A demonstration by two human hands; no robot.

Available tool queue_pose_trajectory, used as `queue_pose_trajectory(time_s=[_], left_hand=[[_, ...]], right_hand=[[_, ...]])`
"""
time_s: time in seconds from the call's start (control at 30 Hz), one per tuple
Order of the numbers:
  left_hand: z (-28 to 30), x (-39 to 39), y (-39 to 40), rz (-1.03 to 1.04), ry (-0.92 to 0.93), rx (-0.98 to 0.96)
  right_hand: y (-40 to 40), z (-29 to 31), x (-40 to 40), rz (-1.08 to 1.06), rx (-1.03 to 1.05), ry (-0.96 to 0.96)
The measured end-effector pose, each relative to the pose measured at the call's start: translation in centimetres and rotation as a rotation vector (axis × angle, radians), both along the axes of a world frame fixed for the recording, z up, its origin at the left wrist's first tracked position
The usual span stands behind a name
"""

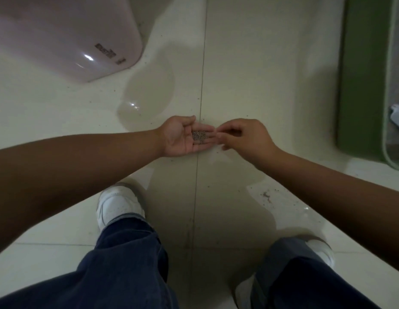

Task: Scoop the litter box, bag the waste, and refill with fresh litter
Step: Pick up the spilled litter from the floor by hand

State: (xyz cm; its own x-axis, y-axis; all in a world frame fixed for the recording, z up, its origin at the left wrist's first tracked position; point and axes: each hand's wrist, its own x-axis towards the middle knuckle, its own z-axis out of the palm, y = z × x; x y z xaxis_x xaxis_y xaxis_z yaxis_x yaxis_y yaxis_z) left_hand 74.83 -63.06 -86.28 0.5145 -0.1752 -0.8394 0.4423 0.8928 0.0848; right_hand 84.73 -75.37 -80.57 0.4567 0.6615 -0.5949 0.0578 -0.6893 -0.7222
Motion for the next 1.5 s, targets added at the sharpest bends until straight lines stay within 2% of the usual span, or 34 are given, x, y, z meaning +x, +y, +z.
queue_pose_trajectory(time_s=[0.1,0.2,0.27,0.4,0.57,0.73,0.83,0.9,0.97,1.0,1.07,1.1,1.17,1.23,1.3,1.37,1.4,1.5], left_hand=[[-0.1,0.1,0.1,0.022,0.009,-0.014],[0.0,0.1,0.1,0.022,0.013,-0.009],[0.0,0.2,0.0,0.015,0.016,-0.008],[-0.1,0.2,0.1,0.005,0.024,-0.01],[-0.3,0.2,0.1,0.005,0.028,-0.013],[-0.5,0.2,0.1,0.002,0.037,-0.008],[-0.5,0.2,0.1,-0.003,0.035,-0.012],[-0.5,0.2,0.1,-0.005,0.036,-0.016],[-0.4,0.2,0.1,-0.011,0.036,-0.015],[-0.4,0.2,0.1,-0.014,0.036,-0.012],[-0.4,0.2,0.1,-0.018,0.038,-0.009],[-0.4,0.2,0.1,-0.02,0.038,-0.008],[-0.4,0.2,0.1,-0.022,0.038,-0.007],[-0.3,0.2,0.1,-0.021,0.044,-0.006],[-0.3,0.2,0.0,-0.025,0.048,-0.003],[-0.3,0.2,0.1,-0.027,0.047,-0.005],[-0.3,0.2,0.1,-0.025,0.049,-0.007],[-0.1,0.2,0.1,-0.021,0.065,-0.003]], right_hand=[[-1.8,-1.0,2.4,0.039,-0.107,-0.265],[-4.6,-2.0,4.5,0.271,-0.185,-0.506],[-5.8,-2.4,4.7,0.465,-0.1,-0.622],[-6.6,-3.6,4.2,0.752,-0.016,-0.663],[-5.6,-4.5,3.4,0.853,-0.002,-0.666],[-5.2,-4.3,3.5,0.829,-0.046,-0.561],[-5.2,-4.2,3.9,0.781,-0.063,-0.577],[-5.1,-4.0,4.1,0.713,-0.185,-0.51],[-5.1,-3.5,3.8,0.738,-0.231,-0.41],[-5.3,-3.5,4.0,0.74,-0.192,-0.417],[-5.3,-3.4,4.0,0.769,-0.273,-0.408],[-5.4,-3.6,4.1,0.812,-0.196,-0.451],[-5.0,-3.0,4.1,0.918,-0.302,-0.358],[-4.6,-3.6,4.6,0.91,-0.222,-0.463],[-4.0,-3.2,4.6,1.039,-0.186,-0.534],[-4.0,-3.3,4.9,1.042,-0.154,-0.522],[-4.1,-3.6,5.3,1.046,-0.083,-0.558],[-3.9,-3.6,5.6,1.147,-0.043,-0.656]])
